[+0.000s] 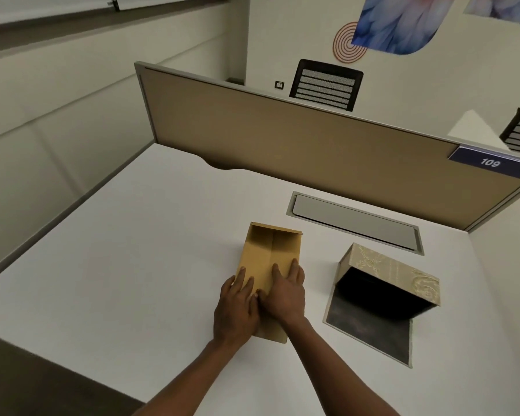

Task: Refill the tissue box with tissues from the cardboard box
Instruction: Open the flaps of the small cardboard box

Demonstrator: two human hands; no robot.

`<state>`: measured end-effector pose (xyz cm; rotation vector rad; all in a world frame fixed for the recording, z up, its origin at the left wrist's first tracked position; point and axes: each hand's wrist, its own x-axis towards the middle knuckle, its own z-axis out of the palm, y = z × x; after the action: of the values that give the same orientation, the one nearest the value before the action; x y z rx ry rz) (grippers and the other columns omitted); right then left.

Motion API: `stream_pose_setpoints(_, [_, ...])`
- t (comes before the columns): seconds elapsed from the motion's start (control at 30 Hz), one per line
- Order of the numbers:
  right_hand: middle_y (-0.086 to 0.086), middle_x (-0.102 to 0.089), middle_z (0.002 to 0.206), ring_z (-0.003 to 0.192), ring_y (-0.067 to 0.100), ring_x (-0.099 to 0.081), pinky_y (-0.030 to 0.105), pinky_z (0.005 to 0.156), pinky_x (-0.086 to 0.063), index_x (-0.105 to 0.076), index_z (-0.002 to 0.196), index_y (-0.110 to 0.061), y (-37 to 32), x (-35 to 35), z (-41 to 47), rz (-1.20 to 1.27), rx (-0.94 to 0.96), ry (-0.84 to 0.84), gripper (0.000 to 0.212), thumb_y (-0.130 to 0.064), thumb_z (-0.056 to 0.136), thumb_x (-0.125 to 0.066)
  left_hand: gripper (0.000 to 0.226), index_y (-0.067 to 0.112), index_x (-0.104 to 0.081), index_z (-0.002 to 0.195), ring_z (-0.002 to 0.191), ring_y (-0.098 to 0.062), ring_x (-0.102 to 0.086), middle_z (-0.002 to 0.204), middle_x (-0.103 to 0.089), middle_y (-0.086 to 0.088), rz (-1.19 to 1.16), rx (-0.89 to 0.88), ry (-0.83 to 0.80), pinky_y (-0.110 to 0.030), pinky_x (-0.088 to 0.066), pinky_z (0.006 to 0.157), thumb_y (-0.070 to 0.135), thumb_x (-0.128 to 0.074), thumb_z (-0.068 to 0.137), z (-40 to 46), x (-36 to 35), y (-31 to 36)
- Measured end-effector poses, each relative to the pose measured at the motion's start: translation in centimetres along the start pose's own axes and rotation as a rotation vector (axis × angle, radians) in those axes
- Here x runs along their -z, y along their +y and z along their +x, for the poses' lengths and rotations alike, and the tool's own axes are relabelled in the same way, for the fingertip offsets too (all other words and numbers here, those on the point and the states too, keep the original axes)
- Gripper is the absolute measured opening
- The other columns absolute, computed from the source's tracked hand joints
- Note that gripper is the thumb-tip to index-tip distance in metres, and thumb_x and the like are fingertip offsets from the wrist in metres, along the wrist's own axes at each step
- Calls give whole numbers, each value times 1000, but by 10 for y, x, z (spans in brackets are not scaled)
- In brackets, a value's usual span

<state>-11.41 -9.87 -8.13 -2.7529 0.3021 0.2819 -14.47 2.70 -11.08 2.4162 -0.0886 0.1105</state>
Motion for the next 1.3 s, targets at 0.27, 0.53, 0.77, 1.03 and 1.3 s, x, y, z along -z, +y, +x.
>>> stream_pose_setpoints(0.27, [9, 3, 171, 157, 36, -1, 50, 123, -22, -24, 158, -28, 10, -10, -19, 60, -32, 28, 80, -65, 93, -51, 49, 20, -53, 144, 145, -24, -37, 159, -38, 3, 37, 14, -88, -42, -45, 110, 41, -51, 99, -9, 6, 2])
stream_pose_setpoints(0.53, [8, -6, 170, 156, 36, -6, 56, 123, -17, -25, 157, -32, 5, -7, -6, 63, -15, 120, 69, -62, 97, -41, 47, 13, -63, 135, 135, -35, -52, 149, -52, -7, 38, -44, 6, -47, -54, 95, 36, -48, 96, -13, 0, -1])
stream_pose_setpoints(0.77, [7, 2, 172, 158, 32, 1, 58, 125, -13, -3, 162, -27, 12, 37, 54, -43, 137, 107, 84, -55, 97, -49, 47, 16, -61, 137, 140, -32, -47, 152, -48, -3, 58, -28, -12, -46, -56, 98, 34, -43, 97, -13, 2, 0])
stream_pose_setpoints(1.03, [10, -27, 163, 151, 37, -17, 61, 113, -35, -23, 157, -19, 6, 55, 93, -19, 34, -83, 81, -67, 95, -45, 49, 22, -54, 143, 147, -24, -37, 158, -38, 4, 50, -19, -52, -41, -52, 105, 37, -38, 99, -13, 7, 2])
stream_pose_setpoints(1.3, [15, -29, 158, 148, 39, -19, 56, 111, -38, -25, 156, -15, 4, 60, 103, 14, 6, -175, 81, -53, 93, -60, 59, 28, -35, 153, 146, -20, -36, 166, -21, 8, 184, 44, -172, -33, -35, 115, 50, -39, 99, 2, 6, 5])
